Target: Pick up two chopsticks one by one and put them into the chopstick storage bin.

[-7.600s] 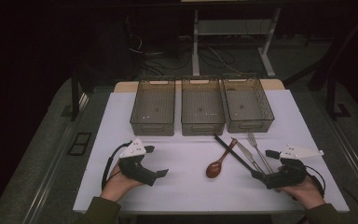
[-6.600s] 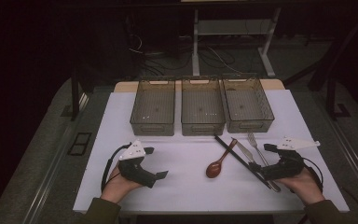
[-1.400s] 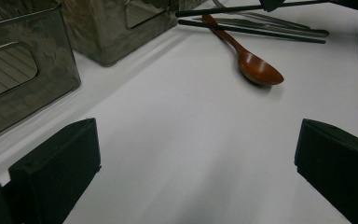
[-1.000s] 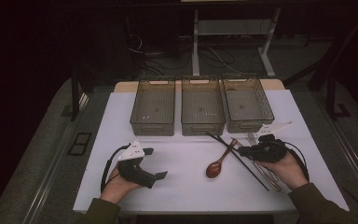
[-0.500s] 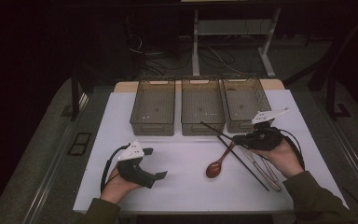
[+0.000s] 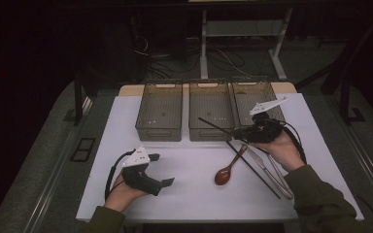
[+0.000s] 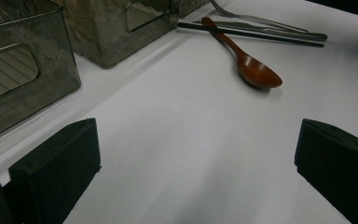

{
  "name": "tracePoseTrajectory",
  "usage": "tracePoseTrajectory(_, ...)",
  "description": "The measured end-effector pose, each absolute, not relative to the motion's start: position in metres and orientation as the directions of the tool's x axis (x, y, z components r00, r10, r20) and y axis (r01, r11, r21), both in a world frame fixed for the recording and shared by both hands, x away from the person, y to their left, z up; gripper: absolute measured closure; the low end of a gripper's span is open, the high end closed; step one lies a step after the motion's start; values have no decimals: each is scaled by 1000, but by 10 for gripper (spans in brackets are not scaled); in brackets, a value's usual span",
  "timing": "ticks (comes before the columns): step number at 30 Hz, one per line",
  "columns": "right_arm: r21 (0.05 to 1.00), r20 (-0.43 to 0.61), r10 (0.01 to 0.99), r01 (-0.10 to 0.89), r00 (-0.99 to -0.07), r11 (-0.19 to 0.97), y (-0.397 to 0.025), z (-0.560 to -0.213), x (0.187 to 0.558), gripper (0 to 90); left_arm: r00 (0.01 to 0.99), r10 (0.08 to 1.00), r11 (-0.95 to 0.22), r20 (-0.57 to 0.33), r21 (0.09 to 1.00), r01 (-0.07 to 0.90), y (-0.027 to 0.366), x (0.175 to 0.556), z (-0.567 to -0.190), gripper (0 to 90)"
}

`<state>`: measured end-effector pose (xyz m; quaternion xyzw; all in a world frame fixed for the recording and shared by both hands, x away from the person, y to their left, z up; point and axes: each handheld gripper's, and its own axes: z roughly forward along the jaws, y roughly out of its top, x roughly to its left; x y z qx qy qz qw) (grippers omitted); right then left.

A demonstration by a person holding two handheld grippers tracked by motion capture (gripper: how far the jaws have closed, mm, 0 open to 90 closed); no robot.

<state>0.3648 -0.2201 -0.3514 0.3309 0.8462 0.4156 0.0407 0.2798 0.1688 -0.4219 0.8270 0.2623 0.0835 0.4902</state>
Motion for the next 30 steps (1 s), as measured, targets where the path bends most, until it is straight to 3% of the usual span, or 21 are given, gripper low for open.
tracePoseTrajectory(30, 734, 153, 570, 479, -807, 481, -126, -328, 424, 852, 848, 516, -373, -120, 860, 349, 171, 280, -421, 0)
